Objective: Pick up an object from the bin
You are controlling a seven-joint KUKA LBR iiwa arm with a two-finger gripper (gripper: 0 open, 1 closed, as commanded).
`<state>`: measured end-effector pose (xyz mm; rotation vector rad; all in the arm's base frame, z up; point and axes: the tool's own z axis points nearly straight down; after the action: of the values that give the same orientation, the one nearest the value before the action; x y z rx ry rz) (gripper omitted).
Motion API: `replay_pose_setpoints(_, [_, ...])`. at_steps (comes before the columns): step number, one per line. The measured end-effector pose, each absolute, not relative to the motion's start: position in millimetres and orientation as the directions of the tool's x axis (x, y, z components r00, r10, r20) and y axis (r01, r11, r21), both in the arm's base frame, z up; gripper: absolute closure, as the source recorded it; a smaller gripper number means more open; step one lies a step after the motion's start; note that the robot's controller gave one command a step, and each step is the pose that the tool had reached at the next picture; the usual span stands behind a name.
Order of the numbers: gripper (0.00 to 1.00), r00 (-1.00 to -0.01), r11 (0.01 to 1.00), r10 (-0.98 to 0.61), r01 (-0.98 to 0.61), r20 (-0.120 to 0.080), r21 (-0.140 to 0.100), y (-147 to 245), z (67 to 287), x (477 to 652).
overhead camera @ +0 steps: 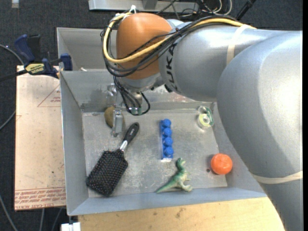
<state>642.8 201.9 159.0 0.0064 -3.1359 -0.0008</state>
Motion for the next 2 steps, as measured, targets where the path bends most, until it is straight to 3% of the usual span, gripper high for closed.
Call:
replay_pose_setpoints(1, [0.00, -1.000, 1.000, -0.001, -0.001, -0.002, 0.002, 201, 165, 644.5])
replay_pose_setpoints(2, [0.00, -0.971, 0.971, -0.238, -0.238, -0.011, 0.002, 192, 125, 647.6])
